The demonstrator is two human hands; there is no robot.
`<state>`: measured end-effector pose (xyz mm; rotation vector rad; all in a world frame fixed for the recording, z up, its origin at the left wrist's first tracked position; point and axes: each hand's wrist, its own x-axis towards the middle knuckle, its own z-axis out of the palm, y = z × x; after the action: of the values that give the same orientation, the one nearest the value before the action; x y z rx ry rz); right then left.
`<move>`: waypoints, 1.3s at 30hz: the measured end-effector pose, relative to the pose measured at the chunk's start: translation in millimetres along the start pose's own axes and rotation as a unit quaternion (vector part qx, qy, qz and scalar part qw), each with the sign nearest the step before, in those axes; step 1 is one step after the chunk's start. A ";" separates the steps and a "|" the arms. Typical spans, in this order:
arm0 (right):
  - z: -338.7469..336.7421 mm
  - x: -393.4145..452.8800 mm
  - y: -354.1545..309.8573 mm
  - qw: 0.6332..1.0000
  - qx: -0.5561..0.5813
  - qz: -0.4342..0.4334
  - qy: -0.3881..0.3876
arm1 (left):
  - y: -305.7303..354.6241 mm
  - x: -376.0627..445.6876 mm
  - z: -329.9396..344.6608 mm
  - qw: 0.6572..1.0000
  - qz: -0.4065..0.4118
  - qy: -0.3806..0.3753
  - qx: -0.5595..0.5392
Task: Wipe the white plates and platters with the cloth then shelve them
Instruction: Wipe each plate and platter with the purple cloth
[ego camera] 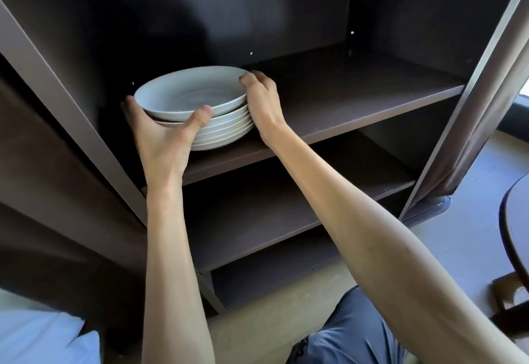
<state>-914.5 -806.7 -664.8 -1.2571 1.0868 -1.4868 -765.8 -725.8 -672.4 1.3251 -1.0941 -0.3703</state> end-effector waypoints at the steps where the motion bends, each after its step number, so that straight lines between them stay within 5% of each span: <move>1: -0.8 -0.2 0.8 1.000 0.002 0.000 0.001 | -1.1 -0.8 0.1 1.000 -0.003 -0.001 -0.003; 6: -3.6 -0.9 0.8 1.000 0.000 0.003 0.005 | -7.3 -3.5 -3.9 0.999 -0.019 -0.010 -0.038; 9: -3.6 -3.9 -4.1 1.000 0.006 0.017 0.010 | -1.2 -10.0 1.0 0.997 -0.010 0.047 -0.067; 13: -24.4 -16.5 -7.9 0.995 0.005 -0.042 0.085 | 19.7 -35.0 22.1 0.965 0.132 0.210 -0.089; 15: -54.9 -29.4 -6.8 0.986 -0.025 -0.096 0.134 | 25.4 -54.5 45.2 0.937 0.238 0.220 -0.132; 18: -123.5 -54.7 -1.1 0.968 -0.046 -0.129 0.212 | 40.3 -99.0 100.1 0.925 0.269 0.131 -0.237; 22: -236.6 -97.5 -5.9 0.920 -0.129 -0.105 0.354 | 68.5 -181.1 176.9 0.935 0.140 -0.084 -0.316; 26: -356.6 -163.3 -22.4 0.856 -0.179 -0.024 0.484 | 82.3 -263.1 240.7 0.909 0.067 -0.320 -0.260; 30: -460.1 -259.8 -23.3 0.749 -0.254 0.085 0.606 | 96.7 -347.0 298.4 0.853 0.068 -0.486 -0.178; 36: -514.3 -367.5 27.5 0.592 -0.476 0.247 0.602 | 111.9 -437.6 362.7 0.777 0.079 -0.622 -0.067; 39: -526.0 -378.0 34.3 0.554 -0.509 0.274 0.599 | 121.7 -455.7 398.0 0.779 0.083 -0.619 -0.058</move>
<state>-1395.4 -406.7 -836.5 -0.0881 3.2165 -0.9870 -1349.1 -577.5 -809.3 0.7507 -2.1998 -1.2548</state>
